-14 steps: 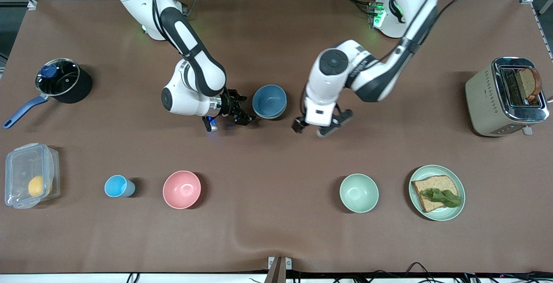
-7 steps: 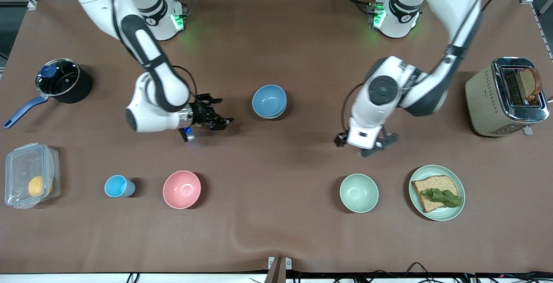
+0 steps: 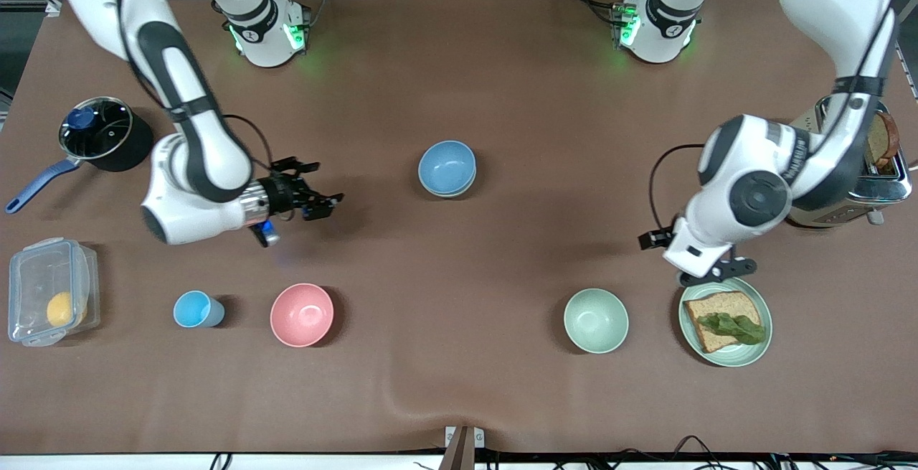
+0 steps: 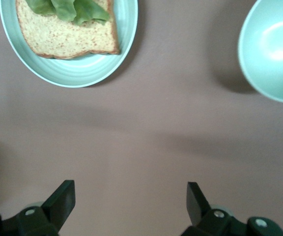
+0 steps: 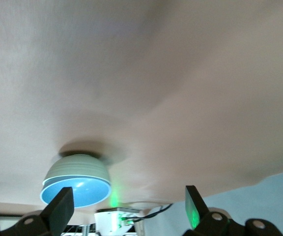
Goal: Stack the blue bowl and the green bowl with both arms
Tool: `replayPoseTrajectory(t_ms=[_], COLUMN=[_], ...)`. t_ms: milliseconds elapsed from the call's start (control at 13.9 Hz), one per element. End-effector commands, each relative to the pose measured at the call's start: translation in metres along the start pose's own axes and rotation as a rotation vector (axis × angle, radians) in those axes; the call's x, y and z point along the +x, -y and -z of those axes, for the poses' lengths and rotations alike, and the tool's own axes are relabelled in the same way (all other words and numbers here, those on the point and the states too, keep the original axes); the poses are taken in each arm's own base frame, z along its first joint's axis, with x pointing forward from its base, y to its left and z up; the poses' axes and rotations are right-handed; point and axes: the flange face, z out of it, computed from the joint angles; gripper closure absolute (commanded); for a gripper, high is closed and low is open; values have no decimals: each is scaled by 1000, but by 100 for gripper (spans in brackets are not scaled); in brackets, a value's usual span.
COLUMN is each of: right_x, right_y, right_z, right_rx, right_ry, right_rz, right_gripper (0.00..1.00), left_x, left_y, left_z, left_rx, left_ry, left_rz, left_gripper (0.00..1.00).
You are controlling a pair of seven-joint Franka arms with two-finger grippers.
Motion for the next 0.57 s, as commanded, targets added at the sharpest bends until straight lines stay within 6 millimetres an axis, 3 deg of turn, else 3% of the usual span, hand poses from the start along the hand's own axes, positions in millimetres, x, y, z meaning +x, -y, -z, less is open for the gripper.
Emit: replayPoseTrajectory(t_ms=[0,287,430,502], right_x=[4,25,26,24], right_y=[-14,-54,-67,-74], right_z=[38,110,138,153], right_rx=[-84,-137,-152,-188], right_ry=[-59,-152,-207,-255], right_rz=[53,205,293,328], right_gripper=[0,0,0,0], left_x=[24,35,32,33], left_y=[6,40,47,57], left_z=[-1,2,5,-9], left_rx=[5,-1,1,8], left_ry=[91,92,108,149], left_rz=[-81,-57,-93,-92], left_gripper=[0,0,0,0])
